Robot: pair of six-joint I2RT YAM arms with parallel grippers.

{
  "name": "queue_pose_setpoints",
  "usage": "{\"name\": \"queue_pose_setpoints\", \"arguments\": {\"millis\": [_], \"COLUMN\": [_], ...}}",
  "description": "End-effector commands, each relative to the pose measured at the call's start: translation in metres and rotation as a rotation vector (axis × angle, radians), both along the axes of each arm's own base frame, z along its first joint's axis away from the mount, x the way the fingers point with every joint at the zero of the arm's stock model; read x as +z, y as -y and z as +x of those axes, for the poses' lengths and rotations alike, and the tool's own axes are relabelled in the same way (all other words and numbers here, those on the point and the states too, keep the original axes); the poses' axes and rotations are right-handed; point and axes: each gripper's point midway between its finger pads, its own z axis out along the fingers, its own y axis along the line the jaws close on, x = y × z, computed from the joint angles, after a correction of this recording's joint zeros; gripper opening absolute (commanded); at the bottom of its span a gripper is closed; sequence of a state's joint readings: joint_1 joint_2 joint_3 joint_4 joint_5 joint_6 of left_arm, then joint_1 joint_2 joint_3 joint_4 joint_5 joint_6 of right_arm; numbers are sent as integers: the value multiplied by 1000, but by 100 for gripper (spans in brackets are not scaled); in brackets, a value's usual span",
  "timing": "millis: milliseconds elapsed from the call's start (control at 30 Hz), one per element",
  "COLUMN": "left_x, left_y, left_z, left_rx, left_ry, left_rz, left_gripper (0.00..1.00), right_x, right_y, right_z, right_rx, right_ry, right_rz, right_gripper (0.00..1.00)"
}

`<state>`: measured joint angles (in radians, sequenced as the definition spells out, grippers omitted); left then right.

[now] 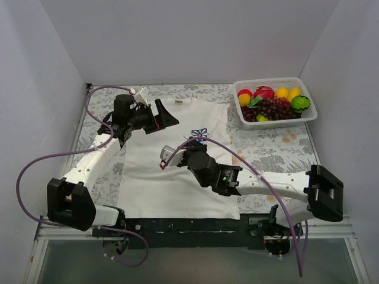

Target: Pin the brooch onto the clothing

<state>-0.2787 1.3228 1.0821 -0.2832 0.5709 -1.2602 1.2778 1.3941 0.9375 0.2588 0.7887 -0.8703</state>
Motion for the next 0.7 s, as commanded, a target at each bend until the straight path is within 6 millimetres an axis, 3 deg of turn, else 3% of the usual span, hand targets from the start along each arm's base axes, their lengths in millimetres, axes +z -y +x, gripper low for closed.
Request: {"name": "queue_pose_setpoints", "arguments": {"millis": [0,333,667], "left_x": [10,24,25], "left_y": [-3,0,6], "left_z": [5,-1,-13], "left_rx": [-13,-83,-168], "left_ry": [-6,-2,-14], "left_rz": [-37,-105,-139], "left_gripper": [98,98,98], "right_x": [18,12,42], "right_y": [9,10,13], "right_z": [4,2,0], "right_rx": [-78,-134,-227], "right_ry": [141,341,577], "right_rz": [-25,-167,-190], "right_gripper": [1,1,1]}}
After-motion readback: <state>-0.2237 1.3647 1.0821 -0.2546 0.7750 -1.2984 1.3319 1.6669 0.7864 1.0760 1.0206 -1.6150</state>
